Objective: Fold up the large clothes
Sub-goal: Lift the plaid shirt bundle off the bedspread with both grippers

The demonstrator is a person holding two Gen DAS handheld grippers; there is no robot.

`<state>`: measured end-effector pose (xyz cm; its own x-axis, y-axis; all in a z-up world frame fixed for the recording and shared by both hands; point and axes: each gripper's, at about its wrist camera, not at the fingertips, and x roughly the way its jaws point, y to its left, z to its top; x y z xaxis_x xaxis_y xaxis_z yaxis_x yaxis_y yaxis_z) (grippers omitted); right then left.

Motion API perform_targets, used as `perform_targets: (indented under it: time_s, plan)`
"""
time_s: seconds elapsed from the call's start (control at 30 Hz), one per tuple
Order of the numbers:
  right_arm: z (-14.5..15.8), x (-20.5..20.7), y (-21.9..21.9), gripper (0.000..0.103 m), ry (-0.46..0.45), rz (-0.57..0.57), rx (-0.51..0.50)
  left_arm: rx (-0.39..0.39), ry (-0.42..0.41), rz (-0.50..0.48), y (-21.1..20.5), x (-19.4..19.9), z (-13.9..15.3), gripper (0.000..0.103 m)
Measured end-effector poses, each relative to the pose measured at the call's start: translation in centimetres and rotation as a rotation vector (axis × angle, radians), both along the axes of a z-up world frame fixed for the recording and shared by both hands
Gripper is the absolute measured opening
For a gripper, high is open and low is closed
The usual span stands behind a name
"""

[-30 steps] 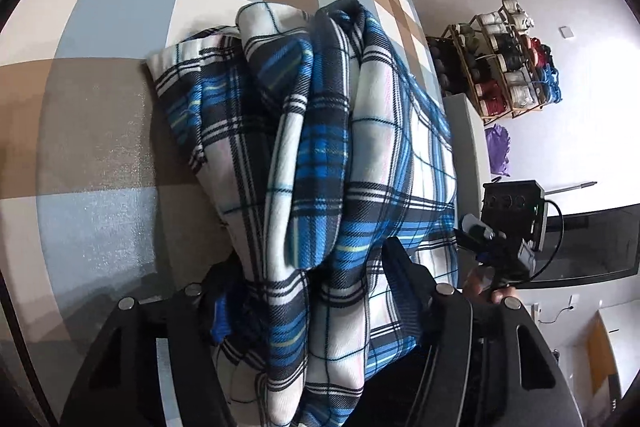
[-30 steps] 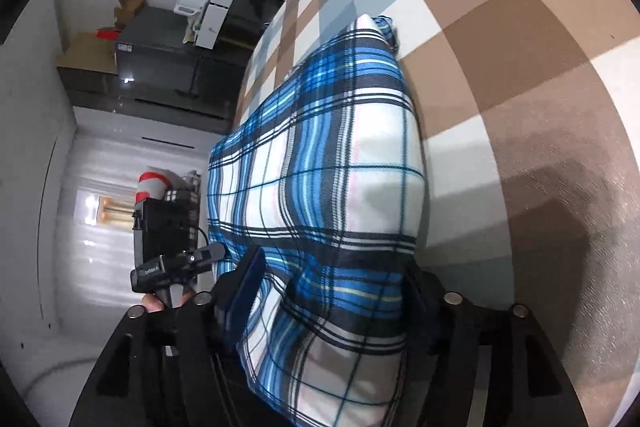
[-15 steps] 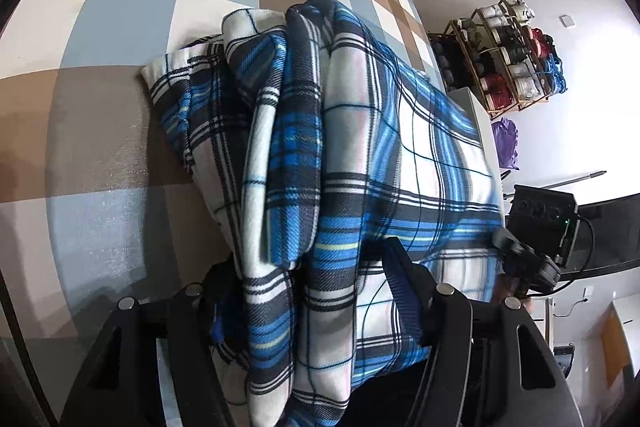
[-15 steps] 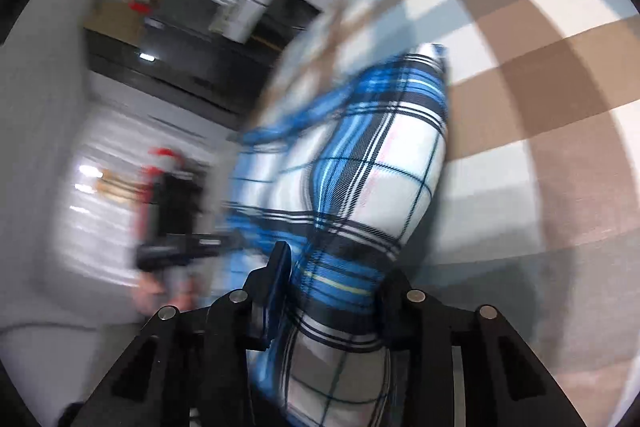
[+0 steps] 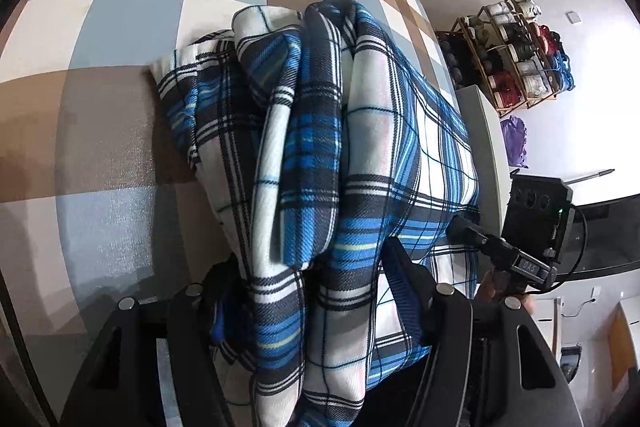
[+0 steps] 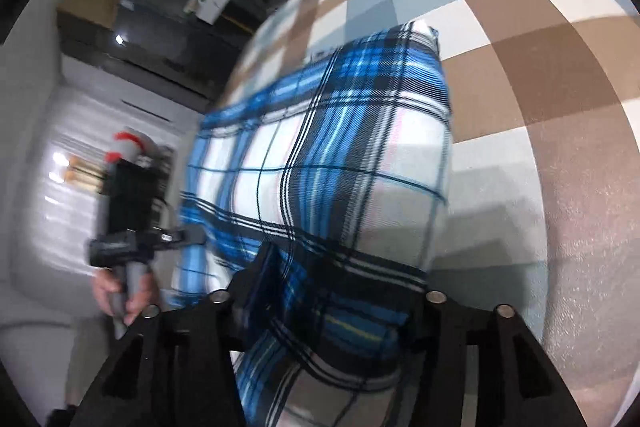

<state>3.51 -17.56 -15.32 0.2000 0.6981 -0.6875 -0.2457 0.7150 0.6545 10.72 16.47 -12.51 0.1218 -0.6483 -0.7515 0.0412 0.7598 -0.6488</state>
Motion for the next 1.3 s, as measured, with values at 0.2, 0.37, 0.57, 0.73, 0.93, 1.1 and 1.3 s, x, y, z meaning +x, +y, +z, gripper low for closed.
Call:
perform_targets:
  time_s: [0.2,0.37,0.57,0.73,0.93,1.1,1.3]
  plan:
    - [1.1,-0.5,-0.4,0.024,-0.051,-0.015,0.028,0.005,-0.035,-0.014,-0.6,-0.4,0.9,0.041]
    - [3.2,-1.9,-0.1,0.017,-0.143,-0.067,0.088,-0.149,-0.029,0.060,1.2,-0.5,1.5,0.029]
    - [7.0,-4.3,1.1,0.016,-0.296,-0.070,0.124,-0.145,-0.047,0.056,0.7,-0.9,2.5,0.027]
    - [9.8,-5.5,1.3,0.017,-0.340,-0.088,0.181,-0.167,-0.077,0.054,0.9,-1.2,4.9,0.027]
    - [14.5,-5.7,3.4,0.016,-0.359,-0.071,0.167,-0.146,-0.144,0.061,2.9,-2.1,10.3,0.027]
    - [21.3,-5.7,8.4,0.016,-0.434,-0.015,0.193,-0.068,-0.240,0.096,7.5,-3.5,17.9,0.027]
    - [27.9,-3.4,17.3,0.016,-0.482,0.059,0.311,0.089,-0.276,0.169,14.8,-3.0,28.1,0.027]
